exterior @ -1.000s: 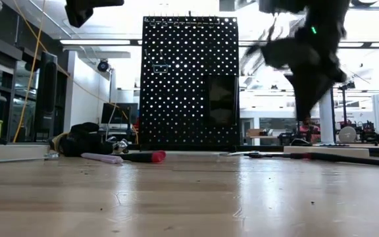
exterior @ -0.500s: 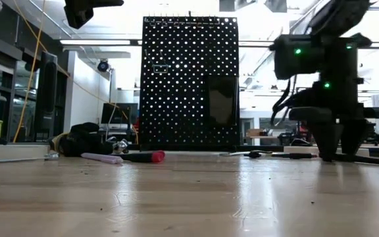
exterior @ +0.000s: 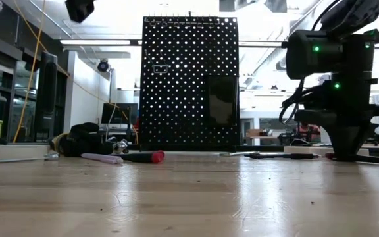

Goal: Hang tools onto peg board
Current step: Put the nut driver into the black bin on the pegboard

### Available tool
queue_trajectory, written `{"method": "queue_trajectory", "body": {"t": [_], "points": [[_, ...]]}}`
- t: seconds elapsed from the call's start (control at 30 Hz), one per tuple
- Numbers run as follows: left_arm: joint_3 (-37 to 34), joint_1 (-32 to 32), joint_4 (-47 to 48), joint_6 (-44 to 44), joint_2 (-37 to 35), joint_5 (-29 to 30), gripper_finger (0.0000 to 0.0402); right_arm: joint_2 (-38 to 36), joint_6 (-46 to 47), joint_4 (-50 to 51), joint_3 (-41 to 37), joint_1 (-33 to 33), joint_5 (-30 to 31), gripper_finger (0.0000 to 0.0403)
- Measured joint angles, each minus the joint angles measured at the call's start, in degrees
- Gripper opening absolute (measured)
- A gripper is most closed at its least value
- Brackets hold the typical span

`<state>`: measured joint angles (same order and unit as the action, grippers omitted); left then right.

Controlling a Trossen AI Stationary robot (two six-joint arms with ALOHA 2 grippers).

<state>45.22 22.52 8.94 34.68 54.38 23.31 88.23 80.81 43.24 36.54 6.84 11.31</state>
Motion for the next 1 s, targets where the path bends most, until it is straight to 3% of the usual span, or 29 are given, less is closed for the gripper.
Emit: {"method": "queue_trajectory", "body": {"t": [0.23, 0.3, 0.6, 0.87, 1.0], "points": [[3.37, -0.05, -0.14, -9.02, -1.62, 5.20, 0.0223, -0.60, 1.52, 6.46, 6.77, 3.67, -1.64, 0.0021], [4.06, -0.09, -0.13, -11.17, -1.63, 6.41, 0.0223, -0.64, 1.39, 7.07, 9.11, 4.61, -0.43, 0.0001], [4.51, -2.17, 0.44, -13.84, -1.56, 7.83, 0.0223, -0.81, 1.19, 18.19, 20.03, 7.74, 7.92, 0.0004], [4.51, -3.07, 3.20, -12.07, -1.21, 5.70, 0.0223, -0.84, -17.70, 19.93, 25.26, 9.81, 1.57, 0.0004], [4.49, -3.06, 4.74, -9.26, -0.01, 4.54, 0.0223, -0.90, -25.74, 21.25, 23.83, 9.22, -3.19, 0.0047]]}}
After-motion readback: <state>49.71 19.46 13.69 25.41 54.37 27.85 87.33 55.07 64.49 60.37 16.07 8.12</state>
